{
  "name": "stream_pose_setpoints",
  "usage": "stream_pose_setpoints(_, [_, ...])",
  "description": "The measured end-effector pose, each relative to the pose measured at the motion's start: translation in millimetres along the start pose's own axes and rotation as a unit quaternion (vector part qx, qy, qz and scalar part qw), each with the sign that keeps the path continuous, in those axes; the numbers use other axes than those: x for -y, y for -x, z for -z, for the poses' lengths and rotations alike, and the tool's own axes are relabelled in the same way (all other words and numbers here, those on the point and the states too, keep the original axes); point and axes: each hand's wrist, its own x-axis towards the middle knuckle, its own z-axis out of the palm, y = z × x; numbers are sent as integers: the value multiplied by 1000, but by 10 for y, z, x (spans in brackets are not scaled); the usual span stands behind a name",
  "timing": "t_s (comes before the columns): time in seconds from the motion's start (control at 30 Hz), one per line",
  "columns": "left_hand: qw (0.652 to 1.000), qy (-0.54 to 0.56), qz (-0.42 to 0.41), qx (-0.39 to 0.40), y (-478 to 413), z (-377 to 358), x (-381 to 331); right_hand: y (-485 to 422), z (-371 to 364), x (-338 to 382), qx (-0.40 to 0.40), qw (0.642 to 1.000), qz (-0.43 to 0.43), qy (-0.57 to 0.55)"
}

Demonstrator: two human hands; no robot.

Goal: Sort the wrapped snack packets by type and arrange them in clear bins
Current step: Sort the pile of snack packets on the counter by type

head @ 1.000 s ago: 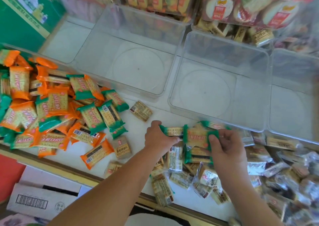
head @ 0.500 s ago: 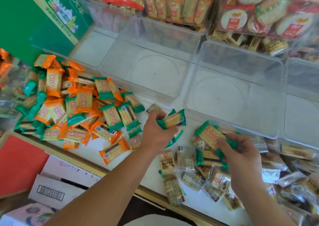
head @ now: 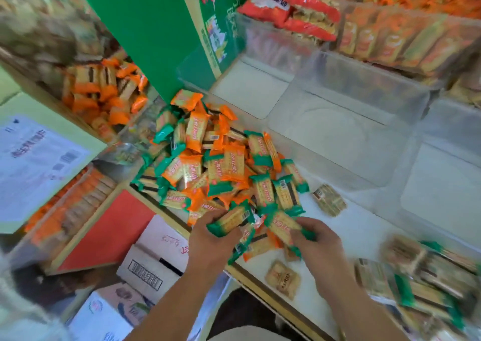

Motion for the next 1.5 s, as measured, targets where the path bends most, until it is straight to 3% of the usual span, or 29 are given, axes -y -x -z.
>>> stream_pose_setpoints(0.17, [1000,-7,11,-23,-332,175,368,-193,-368,-49,65,986,24,153])
stream_pose_setpoints(0.27, [990,-139,-28,-14,-461,141,577,-240,-492,-122,76,975,53,203])
stream_pose_setpoints(0.37, [944,-306,-110,-52,-553,109,626,-297,-580,-104,37,951,111,287])
stream_pose_setpoints(0.47, [940,-311,-123,-71,-528,195,599,-306,-502,-88,-13,900,153,408])
stream_pose_setpoints(0.63, [958,-233,-163,-44,-330,319,720,-76,-28,-204,-1,963,95,253])
stream_pose_setpoints(0.73, [919,-257,-286,-90,-74,221,756,95,162,-329,15,978,68,199])
stream_pose_setpoints(0.77, [909,-256,-322,-63,38,119,722,137,200,-364,20,979,57,196])
stream_pose_setpoints(0.83, [891,-287,-345,77,223,-189,686,220,294,-411,16,979,42,197])
stream_pose_setpoints(0.93, [800,-453,-302,252,324,-647,745,365,550,-501,-9,983,23,182])
stream_pose_setpoints(0.97, [778,-489,-289,267,320,-740,760,430,680,-541,-13,983,17,181])
stream_pose_setpoints(1.1, [742,-542,-310,245,328,-882,806,691,1244,-786,-40,988,-20,149])
stream_pose_setpoints(1.17, [748,-531,-337,213,392,-904,824,767,1439,-905,-55,990,-35,127])
stream_pose_setpoints(1.3, [837,-412,-336,128,541,-1043,645,804,1590,-990,-60,991,-34,119])
stream_pose_setpoints(1.37, [834,-421,-346,89,498,-1202,447,768,1630,-970,-60,989,-19,131])
stream_pose_setpoints(1.5, [843,-478,-196,147,325,-1527,226,569,1584,-836,-78,969,34,230])
